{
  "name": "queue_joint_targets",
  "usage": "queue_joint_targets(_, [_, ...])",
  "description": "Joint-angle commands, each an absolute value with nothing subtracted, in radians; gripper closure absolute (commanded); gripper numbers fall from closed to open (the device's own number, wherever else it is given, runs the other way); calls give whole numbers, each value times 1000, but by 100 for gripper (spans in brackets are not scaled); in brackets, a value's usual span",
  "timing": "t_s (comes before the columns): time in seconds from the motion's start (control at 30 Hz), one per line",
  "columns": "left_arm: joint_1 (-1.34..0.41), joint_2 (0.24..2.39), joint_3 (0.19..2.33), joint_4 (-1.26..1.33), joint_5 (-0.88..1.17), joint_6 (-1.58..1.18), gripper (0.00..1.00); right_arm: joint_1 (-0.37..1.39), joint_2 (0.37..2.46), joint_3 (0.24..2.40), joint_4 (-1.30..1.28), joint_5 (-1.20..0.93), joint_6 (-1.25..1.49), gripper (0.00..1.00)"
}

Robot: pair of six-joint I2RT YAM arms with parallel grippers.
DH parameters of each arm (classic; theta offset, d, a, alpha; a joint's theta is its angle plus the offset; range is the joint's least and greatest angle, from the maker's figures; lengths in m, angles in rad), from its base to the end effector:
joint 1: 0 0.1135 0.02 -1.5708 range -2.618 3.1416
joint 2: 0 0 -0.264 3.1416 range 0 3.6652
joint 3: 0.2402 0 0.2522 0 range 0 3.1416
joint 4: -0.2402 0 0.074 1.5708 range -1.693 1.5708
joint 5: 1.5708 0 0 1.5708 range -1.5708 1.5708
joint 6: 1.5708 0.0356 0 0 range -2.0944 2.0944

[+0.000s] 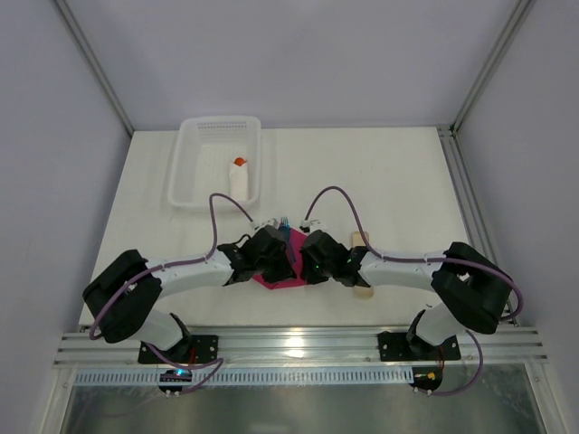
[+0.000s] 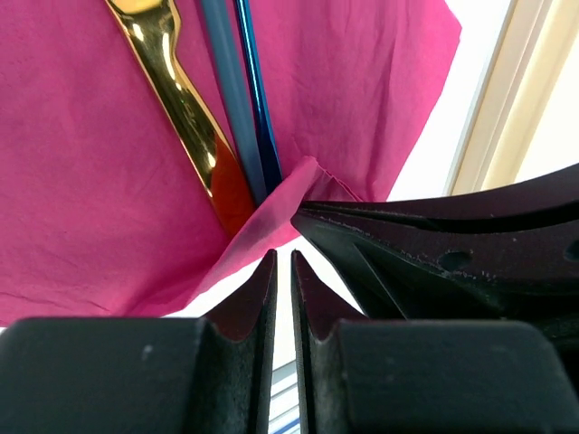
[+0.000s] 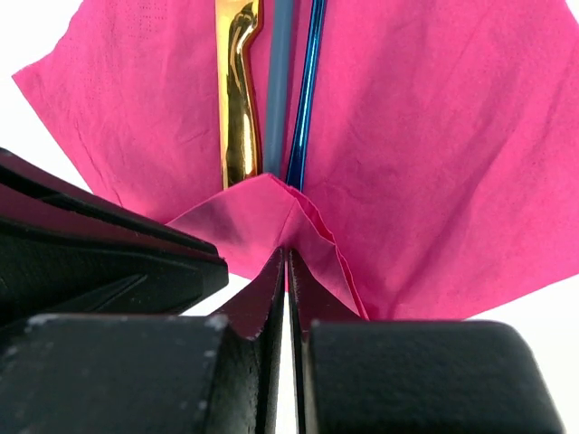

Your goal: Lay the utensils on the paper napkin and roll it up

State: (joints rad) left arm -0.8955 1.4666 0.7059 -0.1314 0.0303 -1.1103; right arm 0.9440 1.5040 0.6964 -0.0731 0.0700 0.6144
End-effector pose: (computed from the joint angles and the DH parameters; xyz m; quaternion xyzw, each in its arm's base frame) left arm 0.1743 -0.2193 0.1653 -0.0960 0.9380 -0.2883 0.1670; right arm 0.1691 0.2292 0.1569 -0.1426 0.9297 0.2141 0.2636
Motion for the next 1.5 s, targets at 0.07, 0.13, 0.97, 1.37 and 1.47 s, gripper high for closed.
queue_joint_targets(0.07, [-900, 1471, 738, -153, -46, -1092, 89, 931, 1512, 726, -8, 61, 580, 94])
queue_joint_targets(0.13, [-900, 1474, 729, -152, -49, -1095, 90, 927, 1516, 723, 23, 57, 574, 94])
queue_joint_targets(0.97, [-900, 1463, 646, -155, -95, -1134, 95, 905, 1580, 736, 101, 23, 551, 94])
queue_joint_targets(1.37, [-900, 1489, 635, -130, -86, -1138, 97, 902, 1543, 724, 91, 26, 551, 94])
queue_joint_targets(1.47, [-900, 1491, 632, -126, -89, -1141, 97, 900, 1540, 719, 98, 22, 551, 94])
